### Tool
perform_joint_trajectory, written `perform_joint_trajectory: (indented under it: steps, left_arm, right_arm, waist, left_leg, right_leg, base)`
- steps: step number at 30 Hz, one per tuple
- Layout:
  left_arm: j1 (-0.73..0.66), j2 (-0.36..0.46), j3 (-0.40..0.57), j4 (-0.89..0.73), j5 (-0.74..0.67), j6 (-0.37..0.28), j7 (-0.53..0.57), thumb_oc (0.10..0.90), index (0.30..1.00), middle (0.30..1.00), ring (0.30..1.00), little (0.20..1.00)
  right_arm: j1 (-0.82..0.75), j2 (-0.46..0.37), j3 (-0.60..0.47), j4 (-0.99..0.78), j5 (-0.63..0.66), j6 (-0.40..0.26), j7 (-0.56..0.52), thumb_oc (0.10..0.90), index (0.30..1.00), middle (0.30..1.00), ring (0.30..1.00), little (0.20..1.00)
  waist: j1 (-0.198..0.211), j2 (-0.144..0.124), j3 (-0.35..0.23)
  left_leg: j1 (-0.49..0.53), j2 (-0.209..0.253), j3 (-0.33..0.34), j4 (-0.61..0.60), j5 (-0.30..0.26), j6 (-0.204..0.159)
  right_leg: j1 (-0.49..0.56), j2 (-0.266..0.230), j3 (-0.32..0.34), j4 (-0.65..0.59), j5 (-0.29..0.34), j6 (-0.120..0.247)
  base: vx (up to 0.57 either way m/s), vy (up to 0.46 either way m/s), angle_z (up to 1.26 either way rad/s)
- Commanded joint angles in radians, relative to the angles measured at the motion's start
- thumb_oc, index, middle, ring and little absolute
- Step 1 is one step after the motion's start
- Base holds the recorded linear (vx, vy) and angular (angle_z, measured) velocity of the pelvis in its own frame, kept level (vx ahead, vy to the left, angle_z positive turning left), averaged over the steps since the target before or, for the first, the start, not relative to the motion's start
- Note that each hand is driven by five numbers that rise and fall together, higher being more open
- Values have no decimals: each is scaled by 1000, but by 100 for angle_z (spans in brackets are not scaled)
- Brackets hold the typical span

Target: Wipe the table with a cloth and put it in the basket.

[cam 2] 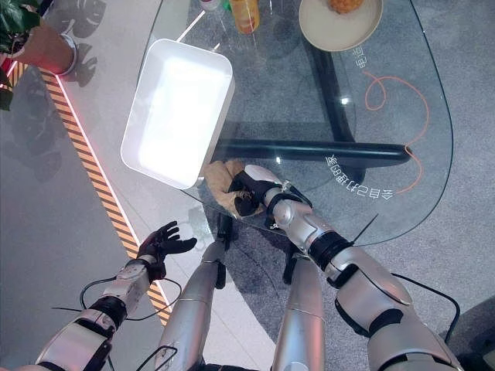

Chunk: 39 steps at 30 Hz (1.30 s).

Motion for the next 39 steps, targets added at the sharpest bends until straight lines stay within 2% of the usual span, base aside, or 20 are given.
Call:
perform_joint_trajectory:
  steps: [1,10,16,19,22,28,39]
  left_arm:
    - [-8,39,-7,33,10,-16,14,800,900,900,900,900]
    - [-3,45,-9,53,-4,-38,14,800,900,900,900,900]
    - [24,64,-3,39,-12,-51,19,800,900,900,900,900]
    - [36,75,-1,26,-16,-51,18,800,900,900,900,900]
    - [39,84,1,17,-17,-51,19,800,900,900,900,900]
    - [44,102,10,15,-13,-50,9,800,900,900,900,900]
    - [39,148,27,43,-15,-51,-24,800,900,900,900,900]
  right_arm:
    - [-55,44,-47,-30,-18,-8,-161,100,300,300,300,200]
    - [-93,-22,-194,81,72,5,-497,100,300,300,300,200]
    - [-91,-91,-294,113,115,-11,-630,100,300,300,300,200]
    - [-82,-123,-336,145,132,-37,-674,100,300,300,300,200]
    - [-80,-157,-387,216,146,-90,-706,100,300,300,300,200]
    - [-76,-208,-474,369,233,-155,-721,100,300,300,300,200]
    - [-55,-295,-598,555,415,-192,-749,100,300,300,300,200]
  waist:
    - [-10,-33,-8]
    - [-15,-37,-8]
    - [-19,-46,-8]
    - [-21,-48,-8]
    - [-22,-52,-8]
    - [-18,-58,-8]
    - [-17,-72,-8]
  left_leg:
    - [-15,-83,51,135,-139,61]
    - [-24,-71,57,147,-150,69]
    - [-40,-63,56,160,-160,78]
    - [-49,-62,53,168,-166,83]
    - [-58,-62,50,177,-174,87]
    - [-65,-61,44,192,-187,93]
    - [-68,-54,38,200,-201,96]
  right_leg:
    - [36,8,-25,-226,157,23]
    - [27,15,-21,-209,159,28]
    - [11,27,-18,-194,156,30]
    - [3,31,-15,-186,155,31]
    - [-3,34,-16,-183,152,31]
    - [-2,37,-18,-179,149,33]
    - [-1,42,-21,-177,151,43]
  base:
    - [0,0,0]
    - [3,-6,1]
    - [1,-3,1]
    - [0,0,0]
    - [0,0,0]
    - [-5,-17,0]
    - [1,-20,0]
